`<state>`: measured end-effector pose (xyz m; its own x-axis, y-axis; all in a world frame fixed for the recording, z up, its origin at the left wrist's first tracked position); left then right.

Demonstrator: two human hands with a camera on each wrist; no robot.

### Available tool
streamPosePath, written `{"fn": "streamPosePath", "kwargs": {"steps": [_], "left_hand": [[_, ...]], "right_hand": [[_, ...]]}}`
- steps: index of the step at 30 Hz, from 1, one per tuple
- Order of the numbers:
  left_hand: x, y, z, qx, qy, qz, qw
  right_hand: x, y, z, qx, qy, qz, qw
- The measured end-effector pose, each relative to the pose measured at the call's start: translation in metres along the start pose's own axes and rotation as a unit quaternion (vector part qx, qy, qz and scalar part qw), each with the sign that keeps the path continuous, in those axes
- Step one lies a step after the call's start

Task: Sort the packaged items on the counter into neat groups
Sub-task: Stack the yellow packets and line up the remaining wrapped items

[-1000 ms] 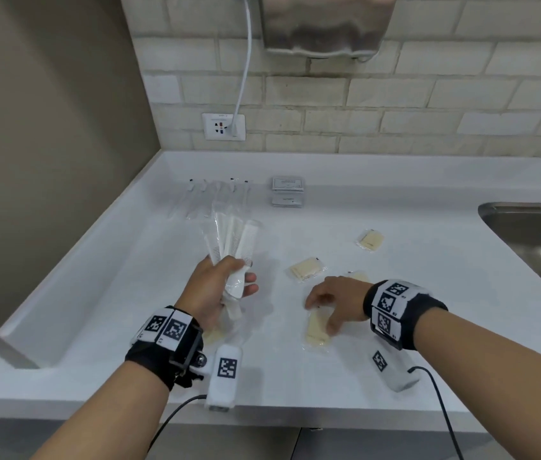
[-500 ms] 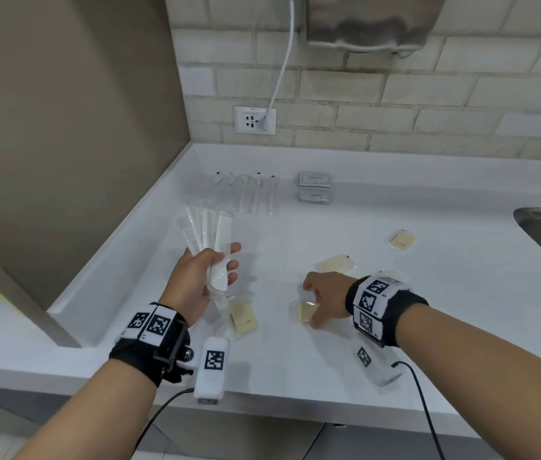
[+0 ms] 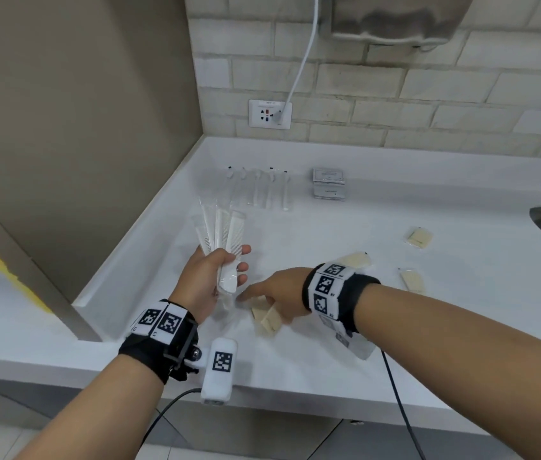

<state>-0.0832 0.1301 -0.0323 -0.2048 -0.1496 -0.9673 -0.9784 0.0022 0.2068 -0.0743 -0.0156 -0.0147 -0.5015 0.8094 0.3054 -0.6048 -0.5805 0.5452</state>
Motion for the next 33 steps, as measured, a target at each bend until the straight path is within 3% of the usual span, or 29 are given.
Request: {"fn": "streamPosePath", "kwargs": {"steps": [3,7,10,14,22,27,33], "left_hand": [[-0.001,0.000,0.001,0.000,-0.006,0.002,1.000],[-0.002,-0.001,0.000,0.004,-0.012,0.001,1.000],[-0.004,-0.004,-0.009,0.019,-0.013,-0.004,1.000],[-0.003,-0.011,-0.029,0.043,-0.019,-0.001,0.999],[-0.001,-0.027,-0.079,0.075,-0.040,0.009,0.996],[0.005,-0.036,-0.102,0.060,-0.041,0.020,0.997],[0.005,-0.045,-0.127,0.034,-0.043,0.016,0.998]], "right_hand": [[0.003,-0.009,-0.001,0.015,0.060,-0.007,0.998],[-0.010,-0.005,0.007,-0.064,0.079,-0.033,0.994],[-0.035,0.004,0.004,-0.112,-0.035,-0.051,0.992],[-0.073,0.028,0.000,-0.110,-0.148,-0.107,0.977],[-0.147,0.061,0.024,-0.126,-0.033,-0.220,0.967],[-0.171,0.057,0.035,-0.119,0.017,-0.201,0.972],[-0.192,0.045,0.029,-0.108,-0.063,-0.150,0.981]]}}
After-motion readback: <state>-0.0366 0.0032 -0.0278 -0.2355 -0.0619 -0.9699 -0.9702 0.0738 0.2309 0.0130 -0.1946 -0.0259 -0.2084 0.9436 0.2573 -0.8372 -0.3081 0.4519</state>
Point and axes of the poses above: each hand's wrist, its own y-axis away from the middle knuckle, its own z-axis out of the back of the hand, x = y × z, the point moved 2 cm from there along -y, towards the middle knuckle, and after that the axes turned 13 degrees about -y, right-handed, at the moved point
